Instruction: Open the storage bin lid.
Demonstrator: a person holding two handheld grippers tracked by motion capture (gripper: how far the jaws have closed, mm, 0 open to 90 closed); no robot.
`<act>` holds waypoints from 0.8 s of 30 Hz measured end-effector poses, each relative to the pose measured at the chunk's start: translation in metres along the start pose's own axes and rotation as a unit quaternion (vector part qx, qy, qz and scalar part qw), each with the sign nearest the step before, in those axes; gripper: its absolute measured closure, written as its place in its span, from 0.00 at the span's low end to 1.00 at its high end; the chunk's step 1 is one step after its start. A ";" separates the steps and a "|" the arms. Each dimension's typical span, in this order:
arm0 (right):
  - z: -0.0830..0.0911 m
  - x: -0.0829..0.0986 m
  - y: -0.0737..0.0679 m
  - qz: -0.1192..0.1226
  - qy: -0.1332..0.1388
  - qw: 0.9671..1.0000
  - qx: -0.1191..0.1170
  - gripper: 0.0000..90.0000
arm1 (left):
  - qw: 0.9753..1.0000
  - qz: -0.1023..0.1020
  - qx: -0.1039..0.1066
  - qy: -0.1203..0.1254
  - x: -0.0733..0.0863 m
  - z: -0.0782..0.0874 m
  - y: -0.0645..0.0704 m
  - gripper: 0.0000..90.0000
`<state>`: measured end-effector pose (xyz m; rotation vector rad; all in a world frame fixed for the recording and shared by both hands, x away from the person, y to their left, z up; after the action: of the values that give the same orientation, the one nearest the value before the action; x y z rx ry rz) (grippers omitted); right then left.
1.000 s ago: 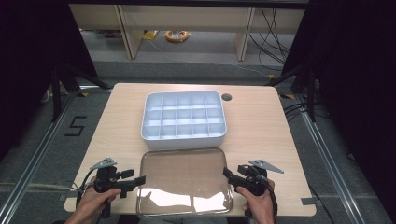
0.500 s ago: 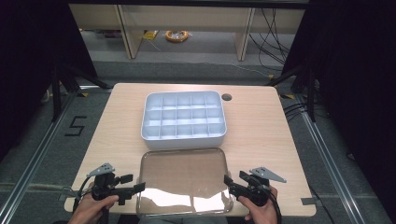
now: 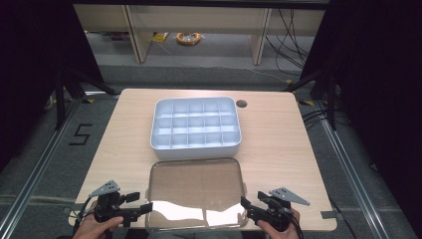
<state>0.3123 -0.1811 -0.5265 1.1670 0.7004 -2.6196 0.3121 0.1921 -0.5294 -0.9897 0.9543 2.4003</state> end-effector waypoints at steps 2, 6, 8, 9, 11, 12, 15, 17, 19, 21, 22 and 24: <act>0.001 0.001 0.000 0.002 0.004 1.000 0.000 0.32 | 1.000 -0.002 0.000 0.000 0.001 0.002 0.001 0.23; 0.004 0.006 -0.002 0.001 0.001 1.000 -0.006 0.31 | 1.000 0.000 0.001 0.001 0.004 0.003 0.003 0.23; 0.006 0.010 -0.006 -0.021 -0.013 1.000 -0.007 0.31 | 1.000 0.000 0.001 0.002 0.005 0.004 0.003 0.23; 0.006 0.010 -0.006 -0.021 -0.013 1.000 -0.007 0.31 | 1.000 0.000 0.003 0.001 0.005 0.004 0.004 0.23; 0.007 0.012 -0.005 -0.014 -0.010 1.000 -0.008 0.31 | 1.000 -0.001 0.002 0.001 0.007 0.005 0.005 0.23; 0.008 0.013 -0.003 -0.005 -0.012 1.000 -0.010 0.31 | 1.000 -0.001 0.002 0.001 0.007 0.005 0.005 0.23; 0.008 0.014 -0.003 -0.008 -0.007 1.000 -0.012 0.31 | 1.000 -0.002 0.005 -0.002 0.009 0.006 0.007 0.23; 0.011 0.016 -0.003 -0.007 -0.016 1.000 -0.007 0.31 | 1.000 -0.004 0.006 -0.005 0.010 0.006 0.007 0.23; 0.012 0.018 -0.003 -0.009 -0.020 1.000 -0.014 0.30 | 1.000 -0.005 0.006 -0.007 0.011 0.007 0.008 0.23; 0.013 0.022 -0.007 -0.033 -0.031 0.999 -0.013 0.30 | 1.000 -0.003 0.006 -0.006 0.012 0.007 0.009 0.23; 0.012 0.022 -0.005 -0.016 -0.031 0.999 -0.016 0.30 | 1.000 -0.003 0.007 -0.006 0.013 0.007 0.009 0.23; 0.011 0.023 -0.004 -0.007 -0.025 1.000 -0.015 0.30 | 1.000 -0.004 0.008 -0.007 0.013 0.006 0.010 0.23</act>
<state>0.2885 -0.1832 -0.5356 1.0880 0.7385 -2.6305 0.2947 0.1911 -0.5314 -0.9685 0.9627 2.3859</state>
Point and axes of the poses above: each handheld gripper's, and its own axes: z roughly backward along the jaws, x roughly out of its underside, y roughly to its right, the point moved 7 cm from there along -z, roughly forward along the jaws, and after that the axes turned 1 degree about -y, right-handed, at the moved point
